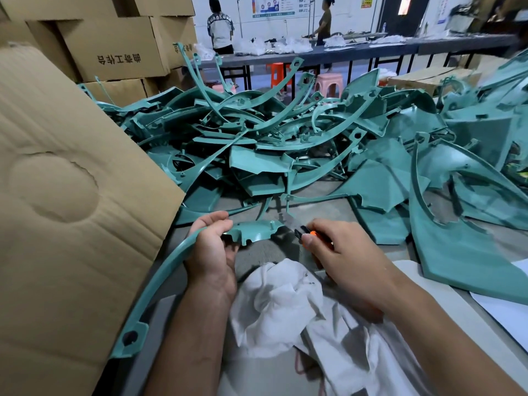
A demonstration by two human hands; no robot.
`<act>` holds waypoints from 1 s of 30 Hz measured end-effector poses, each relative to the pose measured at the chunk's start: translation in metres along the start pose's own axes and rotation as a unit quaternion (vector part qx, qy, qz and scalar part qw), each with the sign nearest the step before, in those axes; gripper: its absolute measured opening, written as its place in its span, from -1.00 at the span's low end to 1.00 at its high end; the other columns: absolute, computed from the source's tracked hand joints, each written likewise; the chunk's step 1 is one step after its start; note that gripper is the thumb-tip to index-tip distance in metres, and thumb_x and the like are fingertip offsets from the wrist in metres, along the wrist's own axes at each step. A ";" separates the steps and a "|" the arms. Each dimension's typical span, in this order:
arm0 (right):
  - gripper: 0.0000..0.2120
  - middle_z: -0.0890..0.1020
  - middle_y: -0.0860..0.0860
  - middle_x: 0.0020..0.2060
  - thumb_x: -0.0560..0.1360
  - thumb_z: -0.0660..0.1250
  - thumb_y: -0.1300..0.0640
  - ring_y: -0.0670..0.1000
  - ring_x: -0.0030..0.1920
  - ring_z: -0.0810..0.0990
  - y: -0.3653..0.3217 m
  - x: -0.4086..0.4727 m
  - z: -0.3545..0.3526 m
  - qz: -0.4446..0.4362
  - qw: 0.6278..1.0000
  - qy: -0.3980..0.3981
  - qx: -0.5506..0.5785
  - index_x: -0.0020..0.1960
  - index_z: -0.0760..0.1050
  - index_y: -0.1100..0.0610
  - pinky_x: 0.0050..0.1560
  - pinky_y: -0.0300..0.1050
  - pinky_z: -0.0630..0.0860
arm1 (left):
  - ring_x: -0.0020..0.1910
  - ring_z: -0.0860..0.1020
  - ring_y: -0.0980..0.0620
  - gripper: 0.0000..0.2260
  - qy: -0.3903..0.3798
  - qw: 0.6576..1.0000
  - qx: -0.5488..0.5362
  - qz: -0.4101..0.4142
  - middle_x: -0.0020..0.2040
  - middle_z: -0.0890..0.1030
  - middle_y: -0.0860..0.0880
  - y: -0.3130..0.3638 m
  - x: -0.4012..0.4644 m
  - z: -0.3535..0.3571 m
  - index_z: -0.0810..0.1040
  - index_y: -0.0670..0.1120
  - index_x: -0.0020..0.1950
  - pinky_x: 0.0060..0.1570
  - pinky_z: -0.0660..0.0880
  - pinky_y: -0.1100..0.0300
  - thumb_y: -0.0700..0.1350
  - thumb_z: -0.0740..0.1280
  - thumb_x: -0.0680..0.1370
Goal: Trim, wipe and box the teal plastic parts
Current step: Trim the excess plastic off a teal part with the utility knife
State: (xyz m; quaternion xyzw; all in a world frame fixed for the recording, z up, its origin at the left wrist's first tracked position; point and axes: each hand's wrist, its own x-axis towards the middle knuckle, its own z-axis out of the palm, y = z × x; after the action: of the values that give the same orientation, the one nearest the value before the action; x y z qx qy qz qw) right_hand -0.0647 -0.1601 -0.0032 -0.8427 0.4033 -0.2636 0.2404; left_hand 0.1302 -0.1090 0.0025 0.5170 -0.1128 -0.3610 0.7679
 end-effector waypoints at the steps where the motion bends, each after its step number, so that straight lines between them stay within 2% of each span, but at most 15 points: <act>1: -0.71 0.57 -0.07 -0.34 0.69 0.24 -0.02 -0.07 -0.30 0.51 0.003 0.001 0.000 0.012 1.000 -0.002 -0.017 -0.19 0.45 -0.02 -0.25 -0.01 0.46 | -0.14 0.59 -0.06 -0.80 -0.004 1.000 0.008 0.004 -0.13 0.62 -0.10 0.000 -0.001 0.000 0.56 -0.13 -0.12 -0.24 0.56 0.20 -0.40 0.25 0.55; 4: -0.74 0.56 -0.08 -0.36 0.69 0.24 -0.01 -0.06 -0.35 0.52 0.010 0.004 0.000 0.042 0.996 0.000 -0.074 -0.17 0.47 -0.03 -0.37 -0.12 0.36 | -0.14 0.59 -0.04 -0.80 -0.008 0.999 0.031 0.014 -0.14 0.61 -0.10 -0.002 -0.003 0.001 0.57 -0.13 -0.09 -0.21 0.54 0.20 -0.40 0.26 0.54; 7: -0.80 0.59 -0.04 -0.33 0.67 0.24 -0.03 0.04 -0.33 0.55 0.014 0.004 0.002 0.064 0.990 0.030 -0.124 -0.08 0.51 -0.01 -0.34 -0.01 0.46 | -0.13 0.59 -0.04 -0.80 -0.010 0.999 0.039 0.015 -0.11 0.61 -0.11 -0.001 -0.004 0.001 0.57 -0.13 -0.09 -0.19 0.53 0.21 -0.40 0.26 0.54; 9: -0.80 0.60 0.03 -0.27 0.68 0.22 -0.04 0.13 -0.27 0.55 0.020 0.005 0.001 0.101 0.979 0.042 -0.171 -0.05 0.51 0.02 -0.29 0.01 0.46 | -0.17 0.58 -0.03 -0.79 -0.013 0.999 0.032 0.009 -0.10 0.61 -0.12 0.001 -0.004 0.000 0.57 -0.13 -0.10 -0.26 0.54 0.24 -0.40 0.25 0.55; 12: -0.80 0.62 0.04 -0.25 0.69 0.24 -0.01 0.09 -0.26 0.57 0.029 0.009 -0.007 0.127 0.979 0.060 -0.146 -0.03 0.55 0.05 -0.32 -0.05 0.39 | -0.16 0.58 -0.05 -0.79 -0.021 1.000 0.004 0.002 -0.09 0.61 -0.12 0.003 -0.003 -0.003 0.56 -0.13 -0.11 -0.27 0.54 0.21 -0.39 0.22 0.56; 15: -0.79 0.57 -0.05 -0.37 0.69 0.27 0.02 -0.10 -0.41 0.50 0.026 0.009 -0.010 0.091 0.989 0.110 -0.039 -0.13 0.50 -0.02 -0.45 -0.24 0.32 | -0.18 0.65 -0.01 -0.77 -0.043 0.998 -0.038 0.015 -0.12 0.69 -0.06 0.005 -0.006 -0.001 0.57 -0.11 -0.07 -0.27 0.57 0.20 -0.38 0.20 0.55; 17: -0.72 0.56 -0.05 -0.41 0.69 0.27 0.01 -0.07 -0.39 0.51 0.022 0.009 -0.010 0.056 0.990 0.126 0.025 -0.20 0.45 -0.02 -0.41 -0.22 0.34 | -0.17 0.72 0.03 -0.74 -0.071 0.995 -0.067 0.028 -0.09 0.75 -0.02 0.009 -0.008 -0.002 0.60 -0.09 -0.03 -0.29 0.60 0.21 -0.37 0.19 0.54; 20: -0.68 0.52 -0.01 -0.43 0.70 0.25 0.01 0.00 -0.38 0.46 0.016 0.006 -0.011 -0.005 0.990 0.127 0.063 -0.23 0.42 0.01 -0.36 -0.16 0.33 | -0.03 0.73 0.00 -0.72 -0.105 0.986 -0.123 0.028 0.07 0.74 -0.06 0.012 -0.008 -0.004 0.64 -0.07 0.02 -0.21 0.64 0.18 -0.34 0.18 0.55; 25: -0.66 0.45 -0.02 -0.44 0.73 0.16 -0.06 0.04 -0.40 0.42 0.007 0.002 -0.014 -0.108 0.985 0.121 0.060 -0.19 0.37 0.02 -0.37 -0.11 0.31 | 0.18 0.68 -0.11 -0.73 -0.100 0.969 -0.222 -0.040 0.20 0.69 -0.17 0.013 -0.005 -0.006 0.59 -0.11 0.10 -0.03 0.65 0.11 -0.33 0.15 0.58; 28: -0.64 0.45 -0.04 -0.45 0.72 0.13 -0.10 0.05 -0.41 0.42 0.006 0.002 -0.013 -0.125 0.984 0.121 0.040 -0.18 0.39 0.05 -0.38 -0.05 0.32 | 0.19 0.67 -0.17 -0.73 -0.096 0.958 -0.259 -0.079 0.20 0.67 -0.25 0.014 -0.006 -0.006 0.58 -0.14 0.04 -0.01 0.64 0.06 -0.35 0.12 0.57; 30: -0.65 0.42 -0.06 -0.47 0.73 0.13 -0.09 0.02 -0.43 0.41 0.008 0.002 -0.013 -0.111 0.984 0.136 0.026 -0.20 0.35 0.01 -0.42 -0.17 0.26 | 0.16 0.68 -0.19 -0.73 -0.091 0.956 -0.264 -0.090 0.19 0.67 -0.27 0.013 -0.007 -0.005 0.57 -0.15 0.00 -0.01 0.64 0.05 -0.36 0.11 0.57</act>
State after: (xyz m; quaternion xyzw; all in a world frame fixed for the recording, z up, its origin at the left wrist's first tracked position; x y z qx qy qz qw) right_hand -0.0762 -0.1689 0.0019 -0.8323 0.3291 -0.4107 0.1742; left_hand 0.1336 -0.0983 0.0136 0.2682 -0.0361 -0.4912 0.8279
